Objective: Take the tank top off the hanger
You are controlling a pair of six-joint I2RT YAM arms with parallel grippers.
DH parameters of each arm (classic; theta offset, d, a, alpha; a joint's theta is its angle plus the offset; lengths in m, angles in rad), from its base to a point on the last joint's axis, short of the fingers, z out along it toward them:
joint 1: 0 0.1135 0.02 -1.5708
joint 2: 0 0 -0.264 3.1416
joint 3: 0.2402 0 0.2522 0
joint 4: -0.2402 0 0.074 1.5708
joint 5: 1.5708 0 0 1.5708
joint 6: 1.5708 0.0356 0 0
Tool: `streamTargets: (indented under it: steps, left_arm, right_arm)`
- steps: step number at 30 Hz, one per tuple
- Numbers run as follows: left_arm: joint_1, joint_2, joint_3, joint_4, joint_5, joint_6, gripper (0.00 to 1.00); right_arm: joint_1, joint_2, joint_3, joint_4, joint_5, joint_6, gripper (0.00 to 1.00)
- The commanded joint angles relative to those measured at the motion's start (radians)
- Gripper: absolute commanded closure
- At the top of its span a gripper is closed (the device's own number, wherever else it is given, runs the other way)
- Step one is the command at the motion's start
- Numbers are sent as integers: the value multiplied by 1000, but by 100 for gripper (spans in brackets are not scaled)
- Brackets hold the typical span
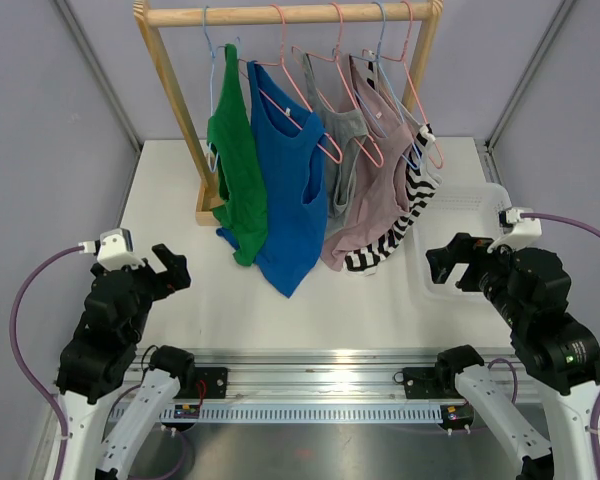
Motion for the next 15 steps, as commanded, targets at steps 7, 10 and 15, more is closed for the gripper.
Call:
streamTargets:
  steps: [7, 10, 15]
  left_arm:
    - [-4, 114, 201, 7, 39, -11, 1]
    - [-4, 218, 336, -6, 79, 13, 1]
    - [-5, 454, 596, -46, 161, 55, 1]
  right_arm:
    - [9, 29, -8, 63, -199, 74, 1]
    - [9, 34, -20, 90, -265, 88, 0]
    - [9, 37, -26, 86, -279, 85, 1]
